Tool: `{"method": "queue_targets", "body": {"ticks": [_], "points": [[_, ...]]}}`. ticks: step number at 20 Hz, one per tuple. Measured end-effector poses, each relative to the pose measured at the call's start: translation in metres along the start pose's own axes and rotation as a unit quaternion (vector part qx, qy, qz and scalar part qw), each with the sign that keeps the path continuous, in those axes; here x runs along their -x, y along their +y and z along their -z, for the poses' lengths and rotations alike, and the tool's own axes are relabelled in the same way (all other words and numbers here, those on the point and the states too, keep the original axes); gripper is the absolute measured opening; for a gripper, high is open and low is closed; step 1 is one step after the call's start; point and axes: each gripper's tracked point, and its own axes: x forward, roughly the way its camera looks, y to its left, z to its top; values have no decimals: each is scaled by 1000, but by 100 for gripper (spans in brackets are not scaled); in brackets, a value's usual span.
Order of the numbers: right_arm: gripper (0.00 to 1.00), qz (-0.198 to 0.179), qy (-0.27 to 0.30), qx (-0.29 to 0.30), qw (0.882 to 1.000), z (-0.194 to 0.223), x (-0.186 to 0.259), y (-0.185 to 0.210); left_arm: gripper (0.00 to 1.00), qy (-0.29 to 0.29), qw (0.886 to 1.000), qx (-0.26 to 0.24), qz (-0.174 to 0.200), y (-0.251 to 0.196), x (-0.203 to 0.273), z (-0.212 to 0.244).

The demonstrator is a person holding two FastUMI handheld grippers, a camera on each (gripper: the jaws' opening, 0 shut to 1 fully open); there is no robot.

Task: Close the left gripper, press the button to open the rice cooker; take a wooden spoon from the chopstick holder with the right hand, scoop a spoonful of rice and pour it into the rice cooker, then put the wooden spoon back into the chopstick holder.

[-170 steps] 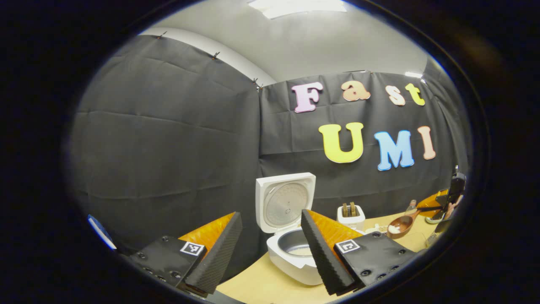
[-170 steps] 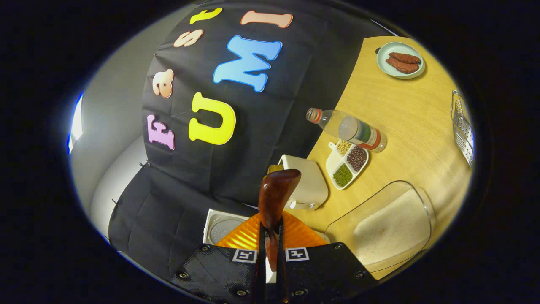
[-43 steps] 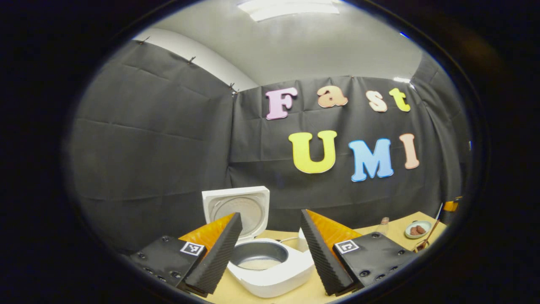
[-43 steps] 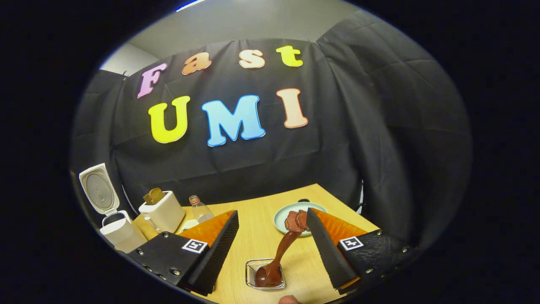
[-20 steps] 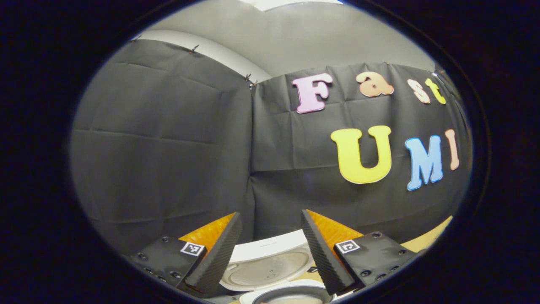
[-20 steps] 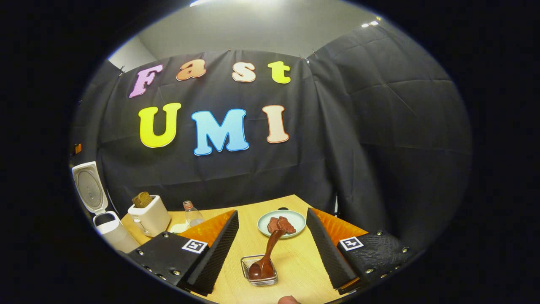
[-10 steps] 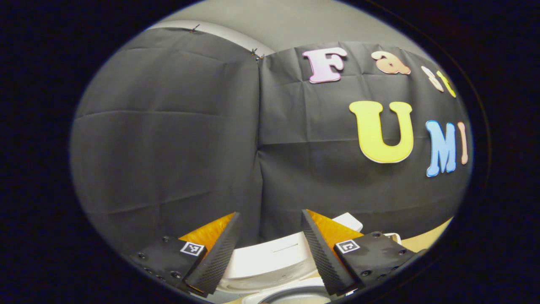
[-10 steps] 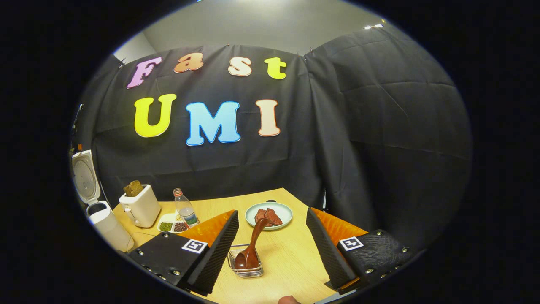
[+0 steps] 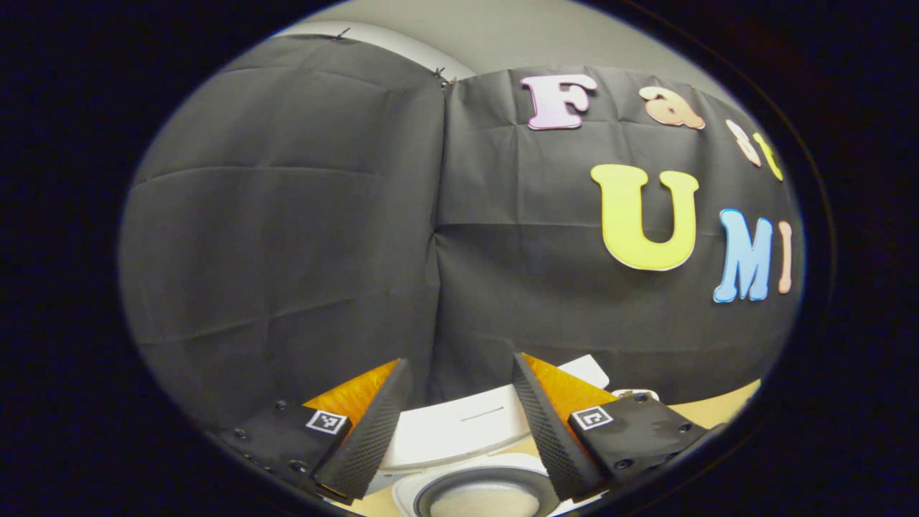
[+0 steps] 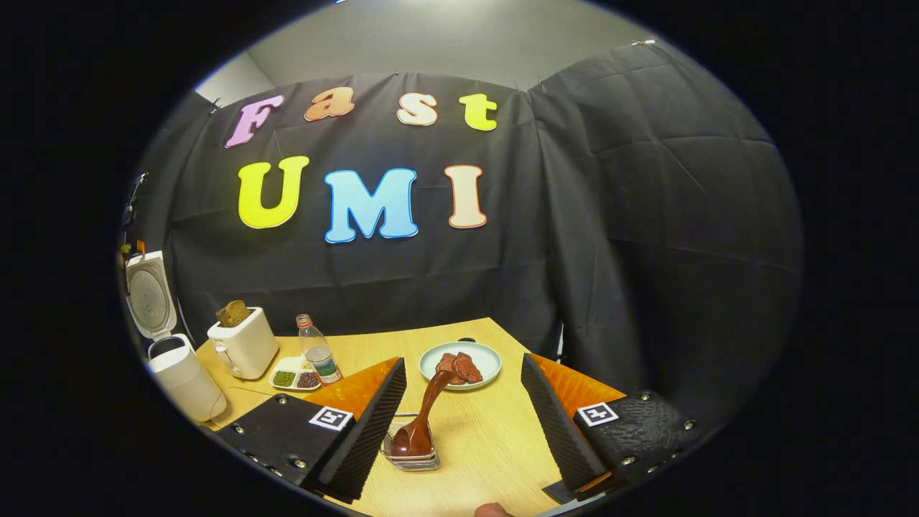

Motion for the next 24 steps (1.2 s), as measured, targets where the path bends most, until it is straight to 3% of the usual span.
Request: {"method": "queue_targets", "body": {"ticks": [14, 24], "points": [[98, -43, 1, 4, 999, -10, -28, -33, 97, 63, 998, 0, 26, -53, 99, 82], [98, -60, 8, 1, 998, 0, -30, -37, 97, 115, 993, -9, 38, -74, 133, 149]]}}
